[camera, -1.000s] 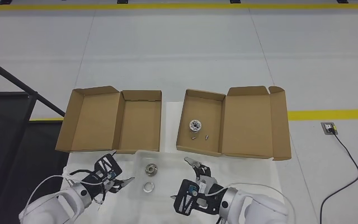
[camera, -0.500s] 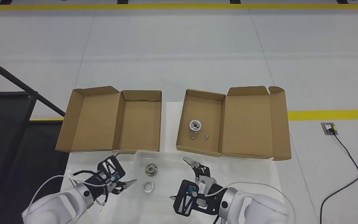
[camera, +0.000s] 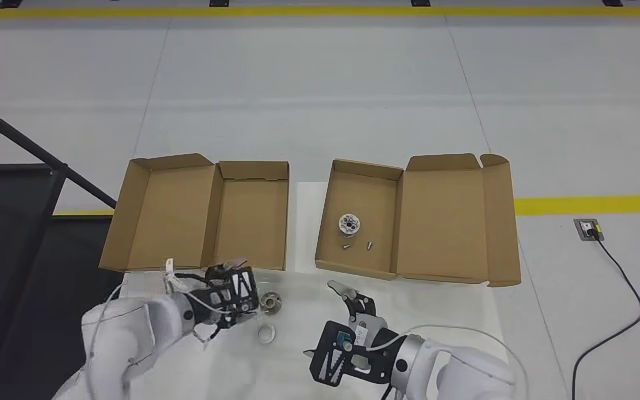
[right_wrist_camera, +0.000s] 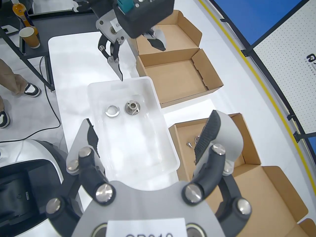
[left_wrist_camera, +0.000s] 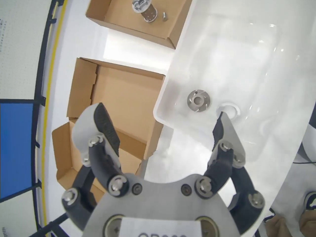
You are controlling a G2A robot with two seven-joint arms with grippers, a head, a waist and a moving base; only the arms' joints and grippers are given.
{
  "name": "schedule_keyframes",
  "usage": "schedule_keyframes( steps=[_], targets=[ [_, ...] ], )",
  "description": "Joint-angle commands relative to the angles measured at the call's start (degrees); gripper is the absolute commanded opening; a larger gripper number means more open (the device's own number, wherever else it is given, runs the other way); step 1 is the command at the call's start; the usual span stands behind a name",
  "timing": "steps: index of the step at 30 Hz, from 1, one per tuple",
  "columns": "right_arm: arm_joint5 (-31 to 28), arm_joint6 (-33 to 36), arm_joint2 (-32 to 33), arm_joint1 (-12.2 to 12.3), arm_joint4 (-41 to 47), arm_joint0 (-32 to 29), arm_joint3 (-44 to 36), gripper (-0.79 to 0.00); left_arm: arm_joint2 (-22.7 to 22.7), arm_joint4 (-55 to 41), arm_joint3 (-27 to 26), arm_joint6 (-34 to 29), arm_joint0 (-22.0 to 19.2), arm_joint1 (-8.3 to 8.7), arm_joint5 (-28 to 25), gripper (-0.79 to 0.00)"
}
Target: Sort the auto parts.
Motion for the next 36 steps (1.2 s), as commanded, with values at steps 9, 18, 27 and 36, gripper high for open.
schedule_keyframes(
  steps=[9,18,27,36],
  targets=[
    [0.01,0.00,0.00,0.00,0.00,0.00,0.00,0.000,22.11,-14.33,8.83,-8.30,-18.74,8.46,0.00,0.000],
    [0.01,0.00,0.00,0.00,0.00,0.00,0.00,0.000,25.68,-17.92,8.93,-10.80,-21.75,10.18,0.00,0.000],
    [0.01,0.00,0.00,0.00,0.00,0.00,0.00,0.000,26.10,-17.45,8.49,-9.24,-21.68,10.23,0.00,0.000],
    [0.01,0.00,0.00,0.00,0.00,0.00,0.00,0.000,39.46,-18.46,11.14,-10.37,-29.65,13.68,0.00,-0.015]
  ],
)
